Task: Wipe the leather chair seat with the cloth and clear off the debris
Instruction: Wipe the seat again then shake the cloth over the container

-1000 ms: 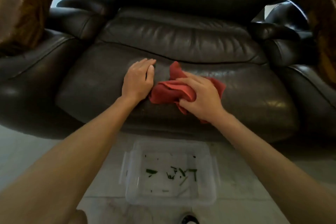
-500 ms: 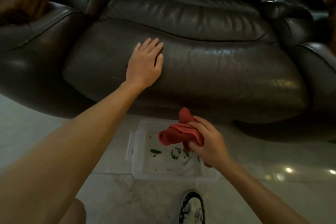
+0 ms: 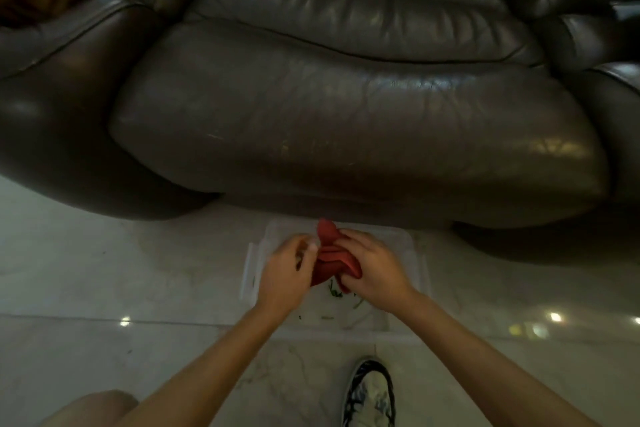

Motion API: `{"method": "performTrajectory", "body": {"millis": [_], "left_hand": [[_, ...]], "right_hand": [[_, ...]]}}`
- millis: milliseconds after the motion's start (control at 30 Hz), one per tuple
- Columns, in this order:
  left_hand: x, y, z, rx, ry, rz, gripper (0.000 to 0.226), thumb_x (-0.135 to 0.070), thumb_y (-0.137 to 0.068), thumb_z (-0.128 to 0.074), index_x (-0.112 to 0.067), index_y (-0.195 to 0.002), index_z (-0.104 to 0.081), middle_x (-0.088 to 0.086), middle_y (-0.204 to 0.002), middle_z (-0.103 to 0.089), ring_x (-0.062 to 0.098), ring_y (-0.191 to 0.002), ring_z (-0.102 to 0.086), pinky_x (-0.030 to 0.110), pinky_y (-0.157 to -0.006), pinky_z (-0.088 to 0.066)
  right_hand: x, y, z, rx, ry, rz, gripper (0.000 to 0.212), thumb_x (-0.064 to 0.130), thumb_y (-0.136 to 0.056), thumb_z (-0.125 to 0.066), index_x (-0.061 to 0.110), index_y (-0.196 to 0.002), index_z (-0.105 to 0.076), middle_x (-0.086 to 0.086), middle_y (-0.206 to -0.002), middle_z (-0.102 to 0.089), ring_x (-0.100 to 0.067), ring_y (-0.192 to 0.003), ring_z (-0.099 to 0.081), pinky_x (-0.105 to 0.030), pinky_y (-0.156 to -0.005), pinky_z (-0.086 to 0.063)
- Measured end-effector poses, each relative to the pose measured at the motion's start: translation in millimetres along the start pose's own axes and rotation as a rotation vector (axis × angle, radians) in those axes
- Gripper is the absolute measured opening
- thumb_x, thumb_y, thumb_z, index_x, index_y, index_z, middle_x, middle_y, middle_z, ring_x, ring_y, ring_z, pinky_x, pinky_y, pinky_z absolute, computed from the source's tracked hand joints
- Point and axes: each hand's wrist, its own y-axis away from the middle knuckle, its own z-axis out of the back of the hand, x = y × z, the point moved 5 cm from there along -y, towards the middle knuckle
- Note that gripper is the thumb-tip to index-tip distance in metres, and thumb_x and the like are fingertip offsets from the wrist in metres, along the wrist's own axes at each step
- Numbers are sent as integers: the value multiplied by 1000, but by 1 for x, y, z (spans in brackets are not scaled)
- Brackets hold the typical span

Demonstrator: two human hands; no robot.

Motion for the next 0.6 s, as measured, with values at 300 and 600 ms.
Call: {"method": "performTrajectory", "body": {"millis": [300,600], "left_hand": [[25,-6,-37,562,516,503,18,-17,-85,-62,-13,-101,-69,12,-100,-71,21,-90,-68,27,-77,-52],[30,-10,-46,410,628,536,27,-4,-85,-51,-13,-108,-63,11,-91,-69,22,-80,-65,29,-70,-53]], "right_hand": [[-3,25,-14,39,-132,-23,82,42,-70,-69,21,-141,-33,-4,-149,-31,-18,-131,-35,-23,-102,-28],[-66,30,-19,50,-830,-738,74,64,-79,-51,29,-141,-33,3,-135,-47,-18,-122,-48,-34,-94,-42]]}}
